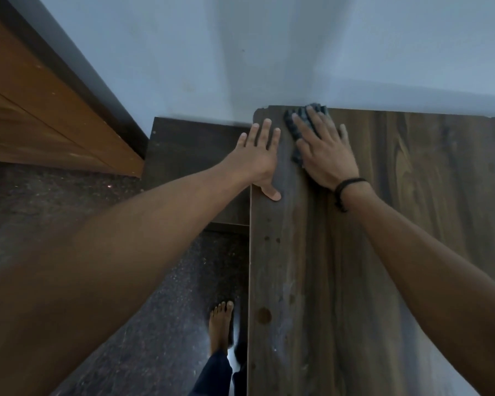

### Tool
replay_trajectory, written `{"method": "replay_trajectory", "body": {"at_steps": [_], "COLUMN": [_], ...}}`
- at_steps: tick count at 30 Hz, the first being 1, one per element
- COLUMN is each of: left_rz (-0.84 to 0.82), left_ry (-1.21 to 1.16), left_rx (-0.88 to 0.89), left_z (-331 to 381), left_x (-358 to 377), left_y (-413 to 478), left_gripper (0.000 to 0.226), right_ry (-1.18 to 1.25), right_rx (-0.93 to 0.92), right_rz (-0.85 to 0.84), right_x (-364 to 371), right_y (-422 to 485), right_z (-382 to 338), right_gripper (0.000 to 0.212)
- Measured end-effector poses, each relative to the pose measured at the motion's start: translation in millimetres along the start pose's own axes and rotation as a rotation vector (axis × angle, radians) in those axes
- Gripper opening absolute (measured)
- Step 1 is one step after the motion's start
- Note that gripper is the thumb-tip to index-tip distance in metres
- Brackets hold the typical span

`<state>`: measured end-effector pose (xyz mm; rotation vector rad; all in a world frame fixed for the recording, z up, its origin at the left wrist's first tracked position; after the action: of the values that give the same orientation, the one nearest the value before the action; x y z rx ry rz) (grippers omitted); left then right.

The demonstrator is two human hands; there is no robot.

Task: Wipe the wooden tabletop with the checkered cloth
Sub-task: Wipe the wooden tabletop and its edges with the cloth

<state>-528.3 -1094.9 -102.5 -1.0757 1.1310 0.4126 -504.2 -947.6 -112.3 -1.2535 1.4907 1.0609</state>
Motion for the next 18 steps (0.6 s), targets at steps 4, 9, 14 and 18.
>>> {"method": "replay_trajectory", "body": {"at_steps": [4,9,14,18], "left_rz": [-0.009,0.025,0.028,0.074], "left_ry": [-0.006,-0.022,-0.031,-0.088], "left_rx": [-0.011,0.012,0.010,0.044], "left_z": [0.4,-2.3,-1.9,-4.1], "left_x": [-1.9,-1.4,-1.0,-5.7], "left_y": [4.3,-1.8,-0.7,-4.4], "left_gripper": [0.151,0.149,0.150,0.148], "right_ry": [0.055,-0.013,0.022,0.006], "right_rx": [0.201,0.053,0.091,0.097], "right_rz": [0.018,0.018,0.044,0.061], "right_x": [-1.8,-6.9,-1.2,-7.8], "right_y": [18.4,2.4,-15.8,-20.5], "right_z": [-1.3,21.4,-4.4,15.6], "right_gripper": [0.056,0.055,0.055,0.054]}}
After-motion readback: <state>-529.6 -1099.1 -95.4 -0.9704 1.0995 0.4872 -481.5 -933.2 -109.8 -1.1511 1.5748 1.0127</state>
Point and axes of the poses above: each hand's wrist, its own y-axis towards the middle knuckle, its own x-axis out of the palm, z = x × y, the point moved 5 cm from there along y, towards the middle knuckle, and after that the axes turned 12 degrees about z, right-handed, at the moved point
